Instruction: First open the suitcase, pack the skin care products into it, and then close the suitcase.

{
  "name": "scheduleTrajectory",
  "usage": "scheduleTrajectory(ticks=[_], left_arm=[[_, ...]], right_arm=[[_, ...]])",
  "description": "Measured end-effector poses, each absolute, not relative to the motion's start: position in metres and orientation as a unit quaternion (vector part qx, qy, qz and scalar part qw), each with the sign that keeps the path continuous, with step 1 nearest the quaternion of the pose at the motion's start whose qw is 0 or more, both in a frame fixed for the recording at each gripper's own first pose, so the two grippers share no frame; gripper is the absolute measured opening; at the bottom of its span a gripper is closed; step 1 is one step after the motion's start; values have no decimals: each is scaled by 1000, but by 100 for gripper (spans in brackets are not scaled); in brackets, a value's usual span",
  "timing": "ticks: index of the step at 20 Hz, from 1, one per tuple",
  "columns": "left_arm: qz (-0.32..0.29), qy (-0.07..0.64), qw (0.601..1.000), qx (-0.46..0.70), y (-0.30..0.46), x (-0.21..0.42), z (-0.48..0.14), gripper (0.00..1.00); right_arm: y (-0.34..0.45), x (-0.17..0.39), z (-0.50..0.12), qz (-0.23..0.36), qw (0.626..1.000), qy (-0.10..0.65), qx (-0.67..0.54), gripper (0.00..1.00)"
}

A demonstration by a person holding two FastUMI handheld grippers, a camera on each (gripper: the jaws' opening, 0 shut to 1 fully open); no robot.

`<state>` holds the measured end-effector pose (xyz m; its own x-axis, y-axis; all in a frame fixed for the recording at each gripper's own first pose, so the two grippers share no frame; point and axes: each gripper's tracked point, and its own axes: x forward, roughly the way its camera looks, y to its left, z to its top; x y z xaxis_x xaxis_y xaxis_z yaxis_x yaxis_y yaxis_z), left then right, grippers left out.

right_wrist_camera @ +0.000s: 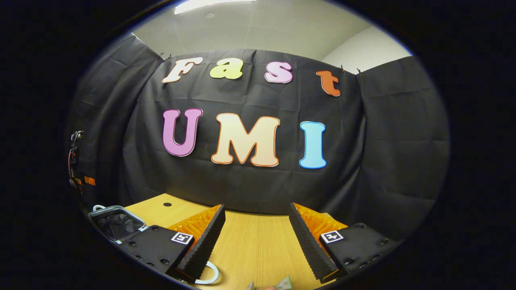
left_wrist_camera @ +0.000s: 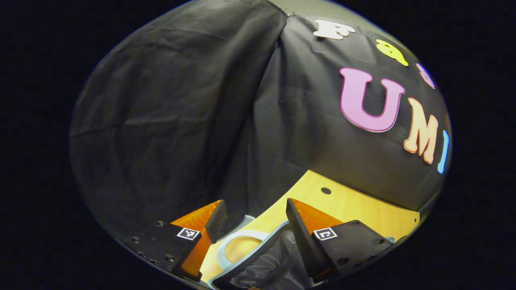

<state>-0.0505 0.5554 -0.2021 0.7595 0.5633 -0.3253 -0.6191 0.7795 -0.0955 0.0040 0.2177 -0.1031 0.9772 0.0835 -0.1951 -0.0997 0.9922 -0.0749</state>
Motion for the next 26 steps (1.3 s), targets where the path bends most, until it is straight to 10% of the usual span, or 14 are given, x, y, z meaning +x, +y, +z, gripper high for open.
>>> scheduleTrajectory(ticks=[10, 26], left_arm=[[223, 66, 973, -3, 395, -34, -110, 94], [64, 127, 990, 25, 152, -19, -163, 95]], right_arm=[[163, -4, -100, 55, 995, 88, -6, 99], [99, -35, -108, 92, 990, 104, 6, 99]])
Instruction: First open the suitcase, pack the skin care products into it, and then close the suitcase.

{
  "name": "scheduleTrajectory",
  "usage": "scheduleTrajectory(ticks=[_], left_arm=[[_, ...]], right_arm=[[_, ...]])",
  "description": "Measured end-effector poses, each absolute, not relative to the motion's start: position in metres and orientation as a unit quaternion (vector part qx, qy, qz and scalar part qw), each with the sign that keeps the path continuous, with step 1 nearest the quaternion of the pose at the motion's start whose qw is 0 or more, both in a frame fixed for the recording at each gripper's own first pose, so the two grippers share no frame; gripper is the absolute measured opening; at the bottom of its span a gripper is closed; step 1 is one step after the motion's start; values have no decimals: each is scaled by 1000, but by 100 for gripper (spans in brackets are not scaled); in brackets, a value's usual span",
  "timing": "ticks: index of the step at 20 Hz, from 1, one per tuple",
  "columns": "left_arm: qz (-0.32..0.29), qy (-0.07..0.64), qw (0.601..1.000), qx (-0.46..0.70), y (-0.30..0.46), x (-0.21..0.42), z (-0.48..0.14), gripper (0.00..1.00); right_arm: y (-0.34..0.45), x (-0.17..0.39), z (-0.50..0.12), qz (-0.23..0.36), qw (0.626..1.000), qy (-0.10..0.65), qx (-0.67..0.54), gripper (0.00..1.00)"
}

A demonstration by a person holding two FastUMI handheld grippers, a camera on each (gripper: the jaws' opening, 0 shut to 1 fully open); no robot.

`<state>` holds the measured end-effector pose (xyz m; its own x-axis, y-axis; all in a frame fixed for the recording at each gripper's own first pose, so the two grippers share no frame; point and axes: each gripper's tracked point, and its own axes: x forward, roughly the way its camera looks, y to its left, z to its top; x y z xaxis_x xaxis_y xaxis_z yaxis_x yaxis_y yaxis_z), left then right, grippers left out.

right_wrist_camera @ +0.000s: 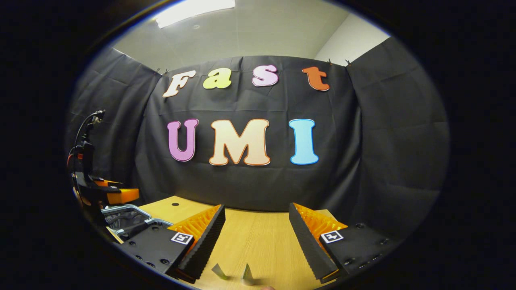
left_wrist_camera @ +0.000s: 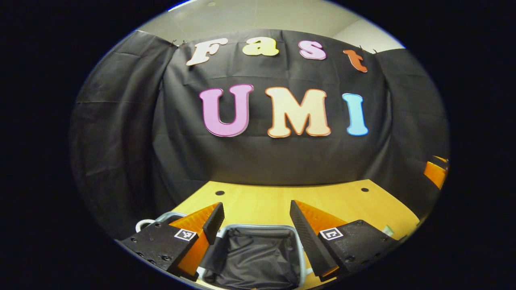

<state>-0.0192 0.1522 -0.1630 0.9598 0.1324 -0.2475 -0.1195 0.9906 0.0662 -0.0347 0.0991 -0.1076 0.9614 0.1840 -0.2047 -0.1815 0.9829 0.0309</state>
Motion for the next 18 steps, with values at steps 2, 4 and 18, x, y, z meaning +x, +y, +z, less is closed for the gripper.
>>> scheduleTrajectory(ticks=[2, 4, 18], left_arm=[[48, 137, 989, 21, 127, -21, -176, 95], [26, 149, 988, 20, 99, -23, -190, 95], [-93, 244, 965, 6, -46, -40, -287, 95]], right_arm=[[92, -40, -110, 99, 989, 108, 3, 99], [84, -43, -111, 103, 989, 110, 2, 99], [39, -61, -119, 108, 986, 123, -16, 98]])
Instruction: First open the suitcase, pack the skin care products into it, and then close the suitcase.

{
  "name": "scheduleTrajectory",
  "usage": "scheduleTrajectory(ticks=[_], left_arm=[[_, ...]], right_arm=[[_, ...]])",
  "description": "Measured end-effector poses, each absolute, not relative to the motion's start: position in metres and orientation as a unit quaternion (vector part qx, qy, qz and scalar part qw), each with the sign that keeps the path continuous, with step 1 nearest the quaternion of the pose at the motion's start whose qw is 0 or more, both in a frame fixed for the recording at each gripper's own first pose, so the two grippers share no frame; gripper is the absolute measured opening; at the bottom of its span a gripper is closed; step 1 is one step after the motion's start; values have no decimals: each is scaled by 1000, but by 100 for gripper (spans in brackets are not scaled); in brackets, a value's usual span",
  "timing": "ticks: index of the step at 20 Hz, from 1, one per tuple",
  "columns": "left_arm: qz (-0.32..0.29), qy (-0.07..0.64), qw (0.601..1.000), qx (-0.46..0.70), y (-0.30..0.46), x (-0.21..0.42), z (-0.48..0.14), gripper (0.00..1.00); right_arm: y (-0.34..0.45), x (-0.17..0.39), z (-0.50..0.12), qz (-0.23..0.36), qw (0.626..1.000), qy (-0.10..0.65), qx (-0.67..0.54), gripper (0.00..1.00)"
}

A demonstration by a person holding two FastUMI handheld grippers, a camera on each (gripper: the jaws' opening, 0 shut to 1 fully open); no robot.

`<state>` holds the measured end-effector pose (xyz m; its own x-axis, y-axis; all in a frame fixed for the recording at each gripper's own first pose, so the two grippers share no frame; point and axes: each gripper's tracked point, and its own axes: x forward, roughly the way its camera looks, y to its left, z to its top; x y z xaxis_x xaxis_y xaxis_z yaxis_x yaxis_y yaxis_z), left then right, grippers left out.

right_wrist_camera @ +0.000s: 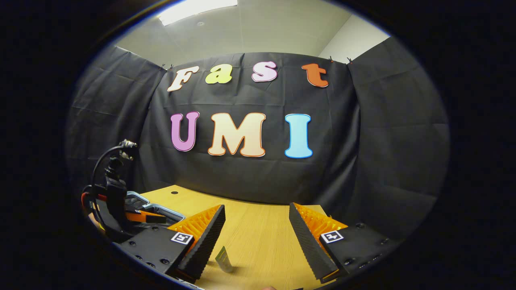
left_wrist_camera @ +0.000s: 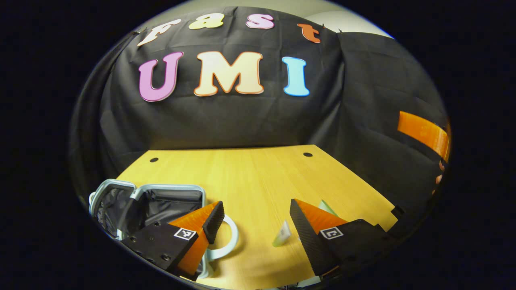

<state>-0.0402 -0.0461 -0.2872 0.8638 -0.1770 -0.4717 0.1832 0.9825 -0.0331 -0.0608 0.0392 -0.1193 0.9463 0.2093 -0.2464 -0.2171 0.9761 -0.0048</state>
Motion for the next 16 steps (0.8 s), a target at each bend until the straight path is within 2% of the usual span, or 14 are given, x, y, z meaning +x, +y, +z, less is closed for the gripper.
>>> scheduleTrajectory(ticks=[3, 7, 13, 16], left_arm=[[-112, 267, 957, -3, -65, -49, -309, 95], [-130, 290, 948, -2, -78, -54, -339, 89], [-149, 343, 927, -26, -92, -59, -398, 61], [-137, 358, 924, -21, -86, -56, -419, 35]], right_arm=[[37, -63, -127, 109, 985, 131, -23, 98], [38, -64, -140, 111, 982, 148, -27, 99], [56, -75, -163, 141, 976, 161, -31, 100], [68, -87, -194, 158, 969, 185, -35, 100]])
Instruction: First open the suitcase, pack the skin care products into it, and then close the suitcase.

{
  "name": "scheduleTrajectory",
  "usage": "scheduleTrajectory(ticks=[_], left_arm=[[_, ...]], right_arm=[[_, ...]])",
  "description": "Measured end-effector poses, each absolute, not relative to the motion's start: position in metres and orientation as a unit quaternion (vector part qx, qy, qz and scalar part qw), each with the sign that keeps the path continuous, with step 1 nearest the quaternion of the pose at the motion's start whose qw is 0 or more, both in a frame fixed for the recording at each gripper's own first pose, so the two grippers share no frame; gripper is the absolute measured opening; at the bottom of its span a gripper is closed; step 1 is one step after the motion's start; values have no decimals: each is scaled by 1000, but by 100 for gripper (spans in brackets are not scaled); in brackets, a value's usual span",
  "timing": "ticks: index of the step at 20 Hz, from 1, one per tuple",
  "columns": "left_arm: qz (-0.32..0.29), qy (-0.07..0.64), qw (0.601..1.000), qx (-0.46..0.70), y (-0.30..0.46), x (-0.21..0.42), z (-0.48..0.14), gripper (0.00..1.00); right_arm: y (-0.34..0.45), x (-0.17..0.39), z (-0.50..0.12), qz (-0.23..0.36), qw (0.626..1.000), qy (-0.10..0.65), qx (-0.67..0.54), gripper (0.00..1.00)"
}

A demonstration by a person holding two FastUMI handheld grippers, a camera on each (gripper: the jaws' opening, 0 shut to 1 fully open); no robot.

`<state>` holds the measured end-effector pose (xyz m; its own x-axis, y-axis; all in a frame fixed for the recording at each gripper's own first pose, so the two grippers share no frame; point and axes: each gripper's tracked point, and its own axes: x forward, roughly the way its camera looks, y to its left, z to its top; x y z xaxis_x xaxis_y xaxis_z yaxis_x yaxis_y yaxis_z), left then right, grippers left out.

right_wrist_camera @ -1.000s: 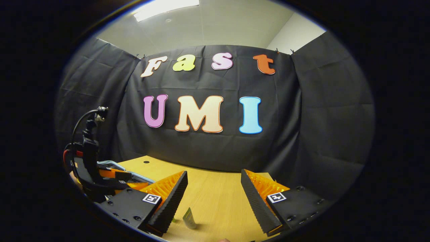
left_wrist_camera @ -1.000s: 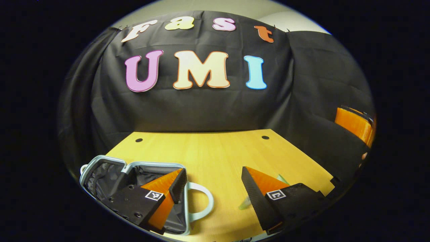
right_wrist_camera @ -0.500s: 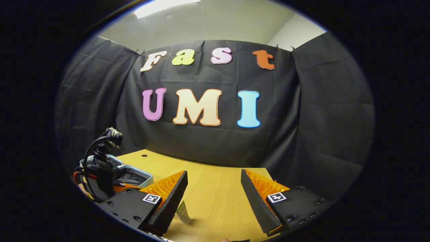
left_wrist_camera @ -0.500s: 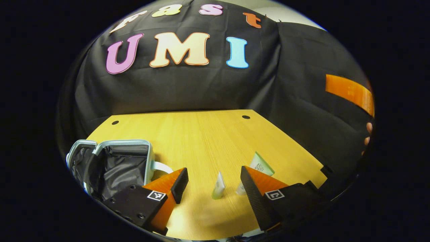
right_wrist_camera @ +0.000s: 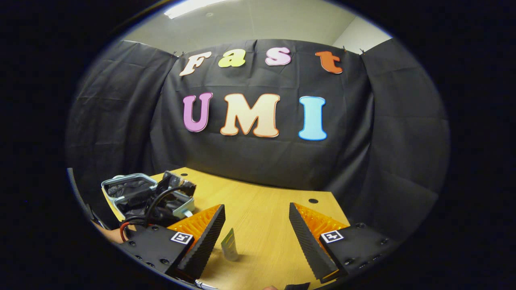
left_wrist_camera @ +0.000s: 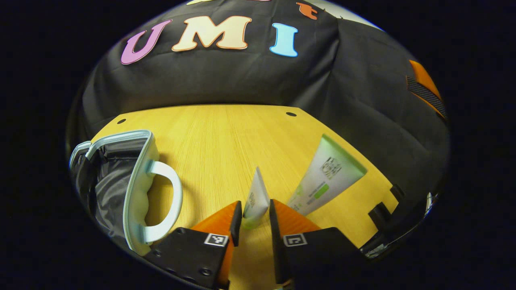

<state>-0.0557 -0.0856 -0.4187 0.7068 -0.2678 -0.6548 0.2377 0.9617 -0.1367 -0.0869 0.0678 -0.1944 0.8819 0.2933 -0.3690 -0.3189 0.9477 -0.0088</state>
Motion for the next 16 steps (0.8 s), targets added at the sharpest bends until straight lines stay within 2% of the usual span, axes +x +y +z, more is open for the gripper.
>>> scheduleTrajectory(ticks=[2, 5, 16], left_arm=[[-141, 352, 925, -32, -87, -50, -419, 18], [-135, 359, 923, -37, -80, -49, -408, 13], [-110, 327, 939, -19, -53, -55, -307, 12]], right_arm=[[73, -94, -210, 167, 966, 195, -41, 99], [75, -98, -241, 172, 959, 219, -46, 99], [116, -108, -360, 211, 928, 306, -36, 99]])
